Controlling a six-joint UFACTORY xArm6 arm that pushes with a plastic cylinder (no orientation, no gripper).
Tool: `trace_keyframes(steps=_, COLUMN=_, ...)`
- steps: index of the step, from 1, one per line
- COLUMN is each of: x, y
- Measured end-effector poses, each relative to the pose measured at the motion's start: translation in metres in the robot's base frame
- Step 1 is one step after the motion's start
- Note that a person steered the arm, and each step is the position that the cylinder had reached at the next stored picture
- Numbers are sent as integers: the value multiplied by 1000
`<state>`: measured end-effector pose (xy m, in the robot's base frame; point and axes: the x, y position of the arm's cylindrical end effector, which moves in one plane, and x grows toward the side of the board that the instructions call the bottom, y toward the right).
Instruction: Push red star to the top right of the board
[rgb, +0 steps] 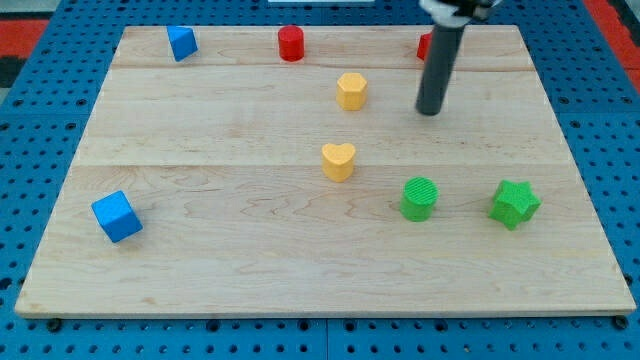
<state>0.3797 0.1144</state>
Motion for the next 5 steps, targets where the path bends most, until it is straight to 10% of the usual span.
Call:
trace_keyframes(steps=4, x=211, y=-185)
trace_keyframes(steps=5, x=204, y=-282)
